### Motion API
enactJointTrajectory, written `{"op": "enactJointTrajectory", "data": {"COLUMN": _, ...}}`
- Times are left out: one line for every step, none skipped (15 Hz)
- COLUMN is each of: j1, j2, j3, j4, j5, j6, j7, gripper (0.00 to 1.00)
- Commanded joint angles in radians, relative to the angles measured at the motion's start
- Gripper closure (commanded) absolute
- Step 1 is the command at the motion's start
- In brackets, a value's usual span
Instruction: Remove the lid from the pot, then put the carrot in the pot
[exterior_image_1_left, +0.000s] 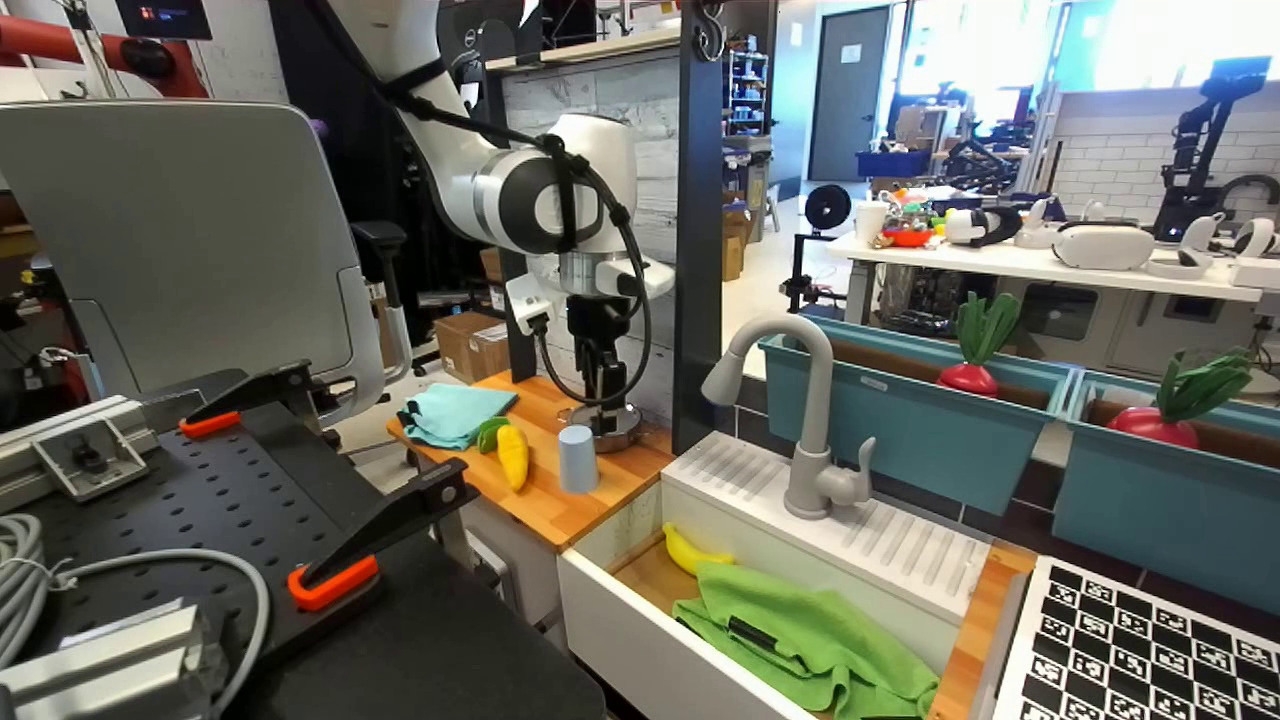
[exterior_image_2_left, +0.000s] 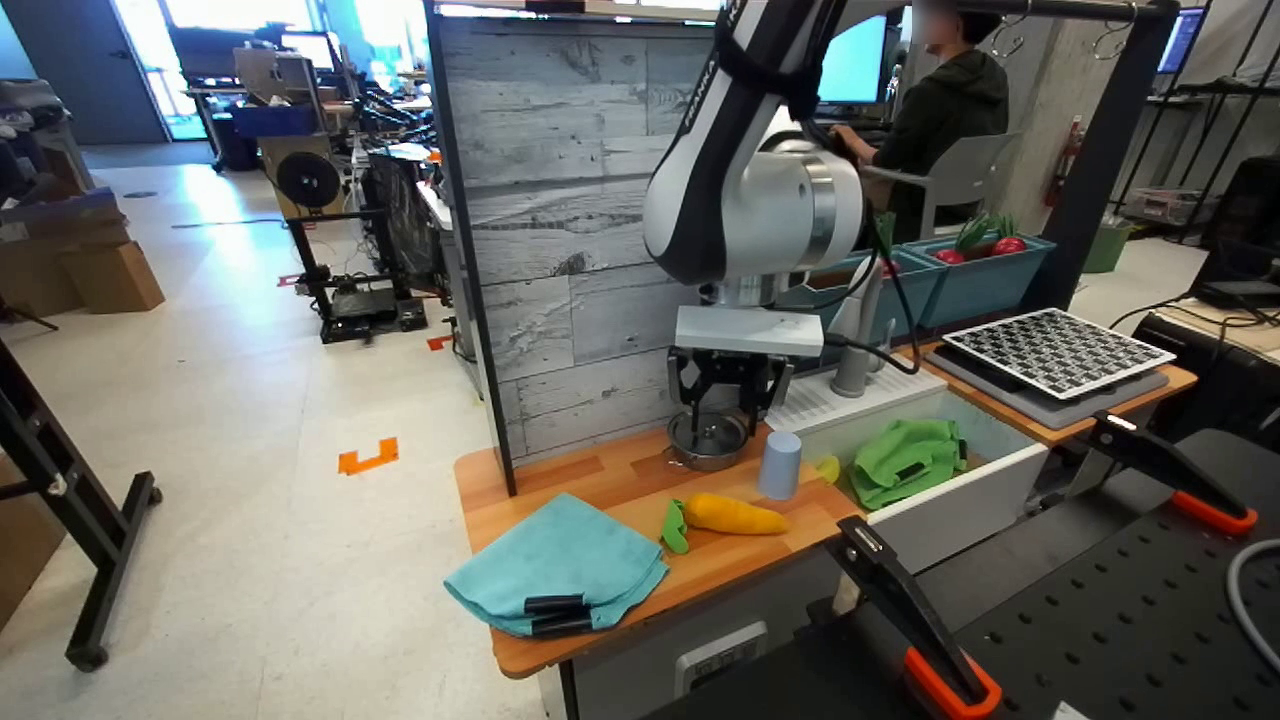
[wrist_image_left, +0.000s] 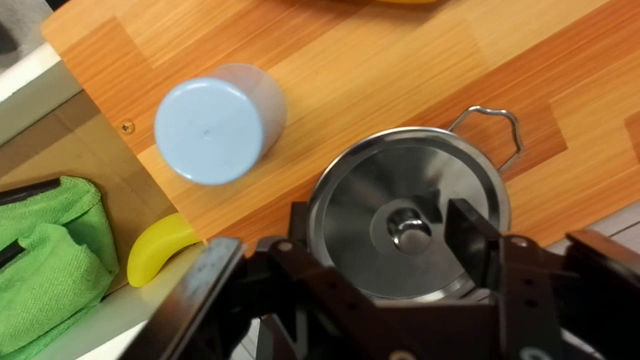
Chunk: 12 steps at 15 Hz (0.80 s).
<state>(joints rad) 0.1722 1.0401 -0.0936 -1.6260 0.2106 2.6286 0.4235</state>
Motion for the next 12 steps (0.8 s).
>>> {"op": "enactJointTrajectory", "data": {"j1": 0.016, "j2": 0.033, "j3": -0.025, "j4": 0.054, "j5": -0.036, "j6": -0.023, "j7": 0.036, "gripper": 0.6}}
{"op": "enactJointTrajectory", "data": {"j1": 0.016, "j2": 0.037, "j3": -0.025, "j4": 0.058, "j5": -0.04, "j6": -0.023, "j7": 0.038, "gripper": 0.68}}
{"op": "enactJointTrajectory", "data": {"j1": 0.017, "j2": 0.038, "j3": -0.025, "j4": 0.06, "j5": -0.044, "j6": -0.023, "j7": 0.04, "gripper": 0.75}}
{"op": "enactJointTrajectory", "data": {"j1": 0.017, "j2": 0.04, "j3": -0.026, "j4": 0.061, "j5": -0.05, "j6": -0.023, "j7": 0.042, "gripper": 0.84}}
{"op": "enactJointTrajectory", "data": {"j1": 0.016, "j2": 0.038, "j3": -0.025, "j4": 0.065, "j5": -0.052, "j6": -0.022, "j7": 0.044, "gripper": 0.9}}
{"op": "enactJointTrajectory", "data": {"j1": 0.015, "j2": 0.035, "j3": -0.024, "j4": 0.064, "j5": -0.053, "j6": -0.02, "j7": 0.042, "gripper": 0.97}}
{"op": "enactJointTrajectory", "data": {"j1": 0.013, "j2": 0.033, "j3": -0.023, "j4": 0.062, "j5": -0.052, "j6": -0.019, "j7": 0.041, "gripper": 1.0}}
{"op": "enactJointTrajectory", "data": {"j1": 0.012, "j2": 0.028, "j3": -0.022, "j4": 0.058, "j5": -0.051, "j6": -0.015, "j7": 0.04, "gripper": 0.95}}
{"op": "enactJointTrajectory", "data": {"j1": 0.012, "j2": 0.023, "j3": -0.021, "j4": 0.053, "j5": -0.051, "j6": -0.013, "j7": 0.038, "gripper": 0.95}}
{"op": "enactJointTrajectory", "data": {"j1": 0.012, "j2": 0.011, "j3": -0.019, "j4": 0.038, "j5": -0.051, "j6": -0.009, "j7": 0.034, "gripper": 0.95}}
{"op": "enactJointTrajectory", "data": {"j1": 0.01, "j2": -0.003, "j3": -0.015, "j4": 0.017, "j5": -0.052, "j6": -0.001, "j7": 0.024, "gripper": 0.95}}
{"op": "enactJointTrajectory", "data": {"j1": 0.009, "j2": -0.017, "j3": -0.01, "j4": -0.001, "j5": -0.052, "j6": 0.002, "j7": 0.016, "gripper": 0.95}}
